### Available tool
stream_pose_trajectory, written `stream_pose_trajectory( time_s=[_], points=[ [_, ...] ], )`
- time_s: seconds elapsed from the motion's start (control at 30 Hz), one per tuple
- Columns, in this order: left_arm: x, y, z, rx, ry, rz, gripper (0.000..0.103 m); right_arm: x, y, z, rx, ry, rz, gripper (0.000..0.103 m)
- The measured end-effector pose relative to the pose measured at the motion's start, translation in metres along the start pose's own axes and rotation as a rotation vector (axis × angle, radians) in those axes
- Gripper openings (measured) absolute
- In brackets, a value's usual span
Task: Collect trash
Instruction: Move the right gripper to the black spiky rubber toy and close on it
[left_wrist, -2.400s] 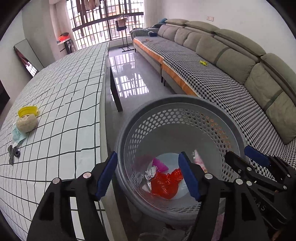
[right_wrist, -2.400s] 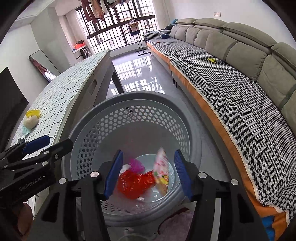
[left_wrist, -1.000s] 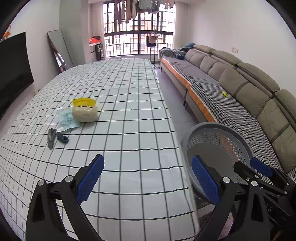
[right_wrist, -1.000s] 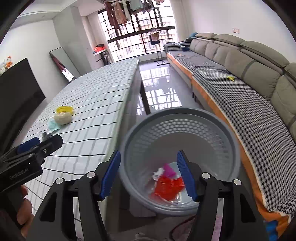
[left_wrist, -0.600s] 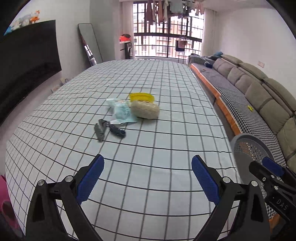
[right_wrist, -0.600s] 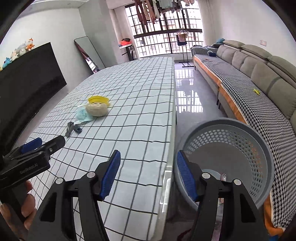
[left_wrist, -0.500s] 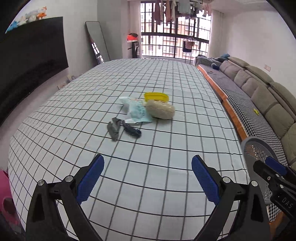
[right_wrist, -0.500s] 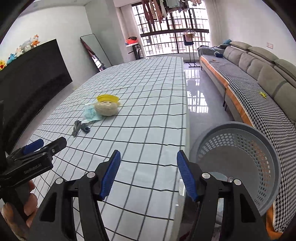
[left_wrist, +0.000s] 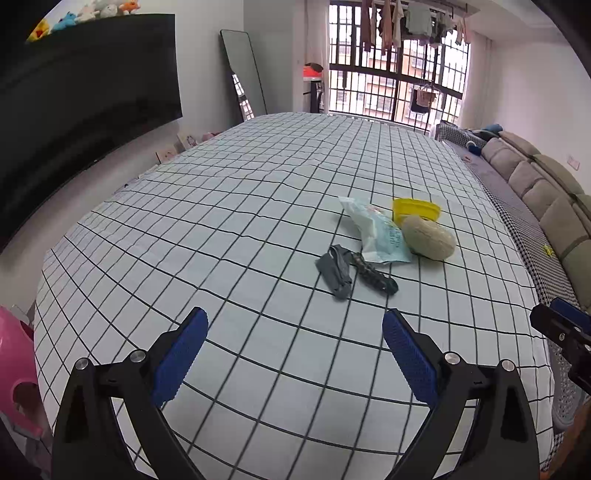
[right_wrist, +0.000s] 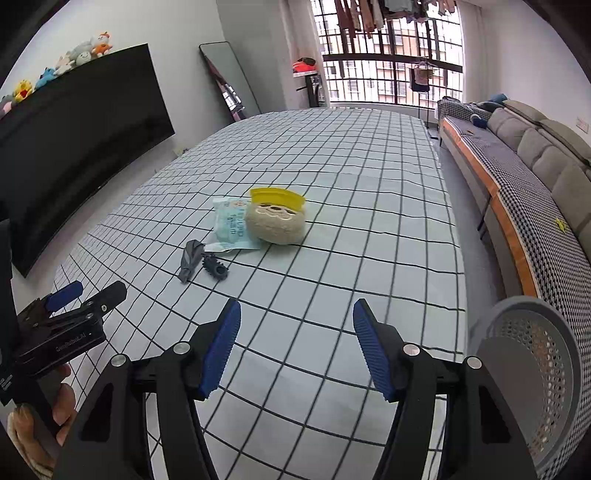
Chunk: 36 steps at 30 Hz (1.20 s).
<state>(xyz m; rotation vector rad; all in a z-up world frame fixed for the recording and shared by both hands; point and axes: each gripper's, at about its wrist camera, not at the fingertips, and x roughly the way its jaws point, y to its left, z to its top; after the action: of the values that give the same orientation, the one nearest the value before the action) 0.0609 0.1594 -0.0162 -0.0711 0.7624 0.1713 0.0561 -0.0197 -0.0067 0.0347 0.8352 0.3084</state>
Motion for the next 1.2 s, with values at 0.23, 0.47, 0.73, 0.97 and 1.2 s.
stream_pose_trajectory(
  time_s=[0.23, 0.47, 0.73, 0.97, 1.2],
  points=[
    [0.021, 0.019, 0.009, 0.0, -0.013, 0.047, 0.094, 0.047, 0.033, 0.02, -0.069, 0.098, 0.081, 0.061],
    [0.05, 0.033, 0.007, -0.042, 0.028, 0.042, 0.094, 0.089, 0.049, 0.036, -0.106, 0.166, 0.093, 0.061],
    [0.061, 0.04, 0.006, -0.068, 0.061, 0.019, 0.094, 0.126, 0.071, 0.04, -0.199, 0.185, 0.022, 0.061],
    [0.066, 0.043, 0.006, -0.087, 0.078, 0.005, 0.094, 0.146, 0.084, 0.04, -0.238, 0.195, -0.003, 0.059],
    [0.067, 0.044, 0.006, -0.092, 0.08, 0.0, 0.094, 0.159, 0.094, 0.037, -0.275, 0.196, -0.009, 0.043]
  ],
)
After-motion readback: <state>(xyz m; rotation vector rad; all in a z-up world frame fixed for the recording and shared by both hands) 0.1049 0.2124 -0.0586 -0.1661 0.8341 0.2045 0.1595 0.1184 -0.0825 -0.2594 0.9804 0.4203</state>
